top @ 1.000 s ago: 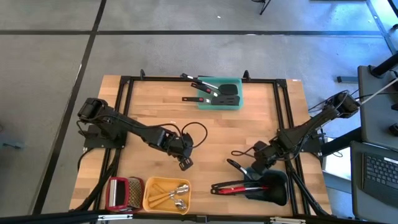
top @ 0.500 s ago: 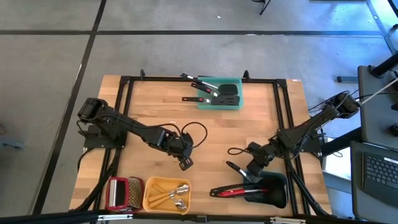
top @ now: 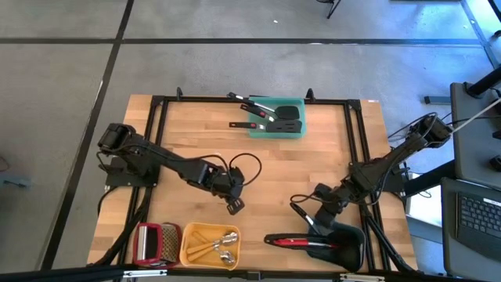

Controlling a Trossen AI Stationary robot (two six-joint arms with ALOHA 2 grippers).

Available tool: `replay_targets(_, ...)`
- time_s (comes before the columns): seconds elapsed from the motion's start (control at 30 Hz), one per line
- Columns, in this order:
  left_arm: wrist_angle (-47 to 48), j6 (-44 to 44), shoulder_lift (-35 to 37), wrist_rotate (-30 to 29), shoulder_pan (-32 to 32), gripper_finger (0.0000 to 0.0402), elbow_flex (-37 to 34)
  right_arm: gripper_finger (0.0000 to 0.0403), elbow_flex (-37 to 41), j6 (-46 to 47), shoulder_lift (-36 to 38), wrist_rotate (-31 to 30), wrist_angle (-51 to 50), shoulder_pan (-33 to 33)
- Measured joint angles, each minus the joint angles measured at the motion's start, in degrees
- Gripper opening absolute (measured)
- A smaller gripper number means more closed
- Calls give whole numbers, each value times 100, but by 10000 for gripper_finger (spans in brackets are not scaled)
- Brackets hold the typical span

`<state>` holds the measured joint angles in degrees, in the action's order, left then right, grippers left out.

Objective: Pick & Place Kitchen Items
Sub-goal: Adjust the yellow and blue bin

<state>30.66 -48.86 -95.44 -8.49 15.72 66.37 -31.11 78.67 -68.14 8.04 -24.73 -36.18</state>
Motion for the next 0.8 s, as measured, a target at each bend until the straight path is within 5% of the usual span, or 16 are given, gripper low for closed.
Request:
replay_targets(0.5, -141, 451, -2, -64, -616, 1, 0, 2, 0, -750, 0, -198, -58, 1008)
replay_targets(0.8, -222, 766, -2, 49, -919, 1, 0, 2, 0, -1400, 0, 946, 153, 1382)
